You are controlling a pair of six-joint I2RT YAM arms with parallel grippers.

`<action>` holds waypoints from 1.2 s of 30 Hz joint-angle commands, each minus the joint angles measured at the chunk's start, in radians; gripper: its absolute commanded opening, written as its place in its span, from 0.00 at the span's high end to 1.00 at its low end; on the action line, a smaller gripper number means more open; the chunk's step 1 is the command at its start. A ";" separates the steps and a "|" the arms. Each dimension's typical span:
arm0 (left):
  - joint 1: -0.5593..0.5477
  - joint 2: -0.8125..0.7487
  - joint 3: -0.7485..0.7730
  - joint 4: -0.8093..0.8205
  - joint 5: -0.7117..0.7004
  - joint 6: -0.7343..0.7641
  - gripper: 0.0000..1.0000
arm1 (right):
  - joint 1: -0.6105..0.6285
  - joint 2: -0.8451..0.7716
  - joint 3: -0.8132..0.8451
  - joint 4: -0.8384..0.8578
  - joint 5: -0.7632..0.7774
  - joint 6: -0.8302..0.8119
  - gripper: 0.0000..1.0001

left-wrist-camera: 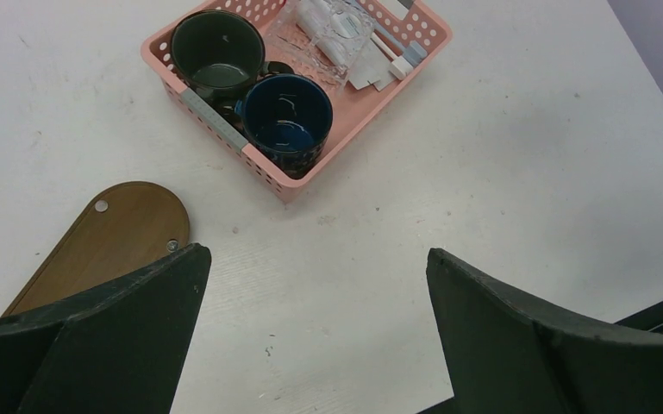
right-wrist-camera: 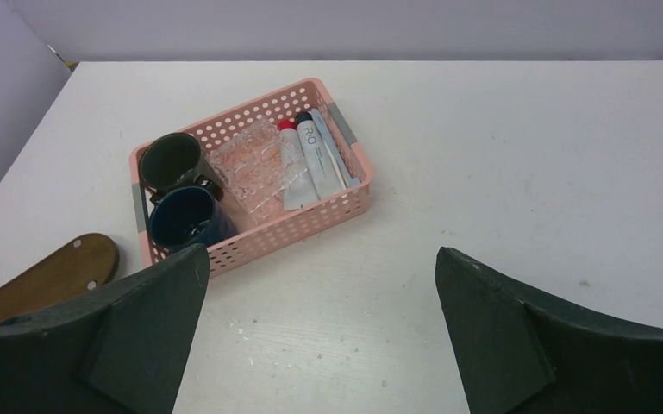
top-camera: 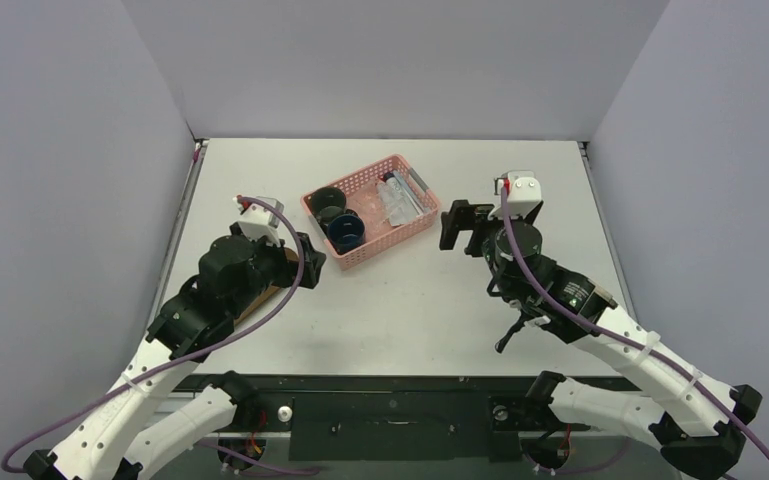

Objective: Prepare toiletry sets of a toothbrush and toothpaste on the tray

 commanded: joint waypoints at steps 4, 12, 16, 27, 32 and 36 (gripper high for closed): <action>0.002 -0.006 -0.008 0.031 -0.037 0.016 0.04 | 0.006 0.075 0.107 -0.058 0.071 -0.044 0.04; 0.012 -0.013 -0.012 0.027 -0.043 0.018 0.04 | -0.007 0.210 0.175 -0.033 0.172 -0.098 0.06; 0.022 -0.018 -0.018 0.024 -0.040 0.014 0.04 | -0.052 0.260 0.175 0.023 0.135 -0.109 0.06; 0.042 -0.028 -0.021 0.016 -0.033 0.007 0.04 | -0.277 0.474 0.320 0.022 -0.226 -0.096 0.22; 0.057 -0.037 -0.023 0.017 -0.032 0.000 0.04 | -0.368 0.603 0.413 0.009 -0.359 -0.082 0.29; 0.060 -0.055 -0.031 0.024 -0.038 0.000 0.04 | -0.412 0.691 0.484 -0.014 -0.443 -0.099 0.30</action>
